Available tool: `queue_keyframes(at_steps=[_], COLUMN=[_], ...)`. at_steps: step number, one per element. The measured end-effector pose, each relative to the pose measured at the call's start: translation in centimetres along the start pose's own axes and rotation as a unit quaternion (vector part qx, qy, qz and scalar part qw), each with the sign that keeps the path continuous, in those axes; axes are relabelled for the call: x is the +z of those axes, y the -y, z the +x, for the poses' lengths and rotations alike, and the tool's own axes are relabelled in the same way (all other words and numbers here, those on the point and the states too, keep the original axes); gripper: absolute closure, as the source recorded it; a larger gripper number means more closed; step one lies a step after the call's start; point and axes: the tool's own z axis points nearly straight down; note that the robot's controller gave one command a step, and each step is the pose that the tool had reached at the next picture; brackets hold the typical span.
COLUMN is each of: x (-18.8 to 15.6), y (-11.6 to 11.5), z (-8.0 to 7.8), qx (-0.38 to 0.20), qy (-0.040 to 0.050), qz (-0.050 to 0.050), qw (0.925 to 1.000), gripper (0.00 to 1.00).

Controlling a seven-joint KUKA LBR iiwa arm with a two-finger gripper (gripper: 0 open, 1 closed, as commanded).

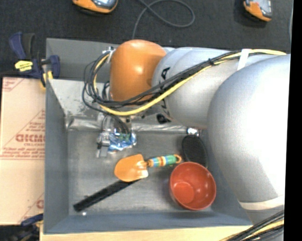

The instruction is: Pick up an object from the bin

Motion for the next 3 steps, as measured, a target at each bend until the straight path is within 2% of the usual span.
queue_keyframes(at_steps=[1,2,3], x=[1.2,2.6,5.2], y=[4.2,3.9,6.7], z=[0.9,0.4,0.1], qx=[-0.025,0.023,0.124], qy=[0.0017,0.0025,0.0017], qz=[0.000,0.000,-0.001], qw=[0.9997,0.9997,0.9922], gripper=[0.00,0.00,0.00])
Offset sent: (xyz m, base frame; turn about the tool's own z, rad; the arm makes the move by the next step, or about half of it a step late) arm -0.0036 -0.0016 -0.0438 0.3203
